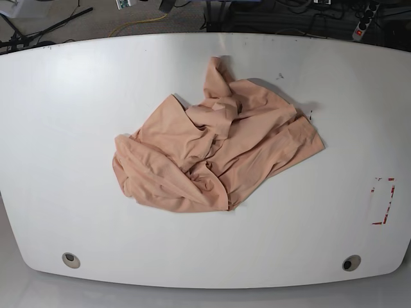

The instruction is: Fold the T-shirt properly

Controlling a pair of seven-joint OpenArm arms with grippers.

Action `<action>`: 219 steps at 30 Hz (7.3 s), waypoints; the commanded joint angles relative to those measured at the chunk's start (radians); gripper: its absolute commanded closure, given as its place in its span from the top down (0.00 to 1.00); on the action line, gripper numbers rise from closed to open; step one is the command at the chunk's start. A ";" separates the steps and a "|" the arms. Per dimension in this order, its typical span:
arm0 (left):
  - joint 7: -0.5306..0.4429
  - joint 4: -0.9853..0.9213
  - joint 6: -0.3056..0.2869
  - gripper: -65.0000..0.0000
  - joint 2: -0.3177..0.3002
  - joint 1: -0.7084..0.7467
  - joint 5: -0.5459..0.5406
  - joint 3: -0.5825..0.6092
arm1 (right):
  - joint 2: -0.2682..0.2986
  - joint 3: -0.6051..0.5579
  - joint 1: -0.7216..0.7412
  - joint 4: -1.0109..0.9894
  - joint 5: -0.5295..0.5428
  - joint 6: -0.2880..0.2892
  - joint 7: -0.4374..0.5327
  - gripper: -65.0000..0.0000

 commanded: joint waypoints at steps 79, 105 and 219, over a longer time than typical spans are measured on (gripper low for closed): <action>0.196 0.320 0.000 0.81 -0.183 -0.267 -0.103 -0.124 | 0.020 -0.037 1.039 0.018 0.041 0.021 -0.501 0.89; 0.196 0.320 0.000 0.81 -0.187 -0.363 -0.103 -0.124 | -0.003 -0.058 1.174 -0.214 0.041 0.021 -0.498 0.20; 0.914 0.252 -0.336 0.01 -0.319 -1.537 0.083 0.003 | 0.160 0.043 1.762 -0.085 0.047 0.069 -0.609 0.00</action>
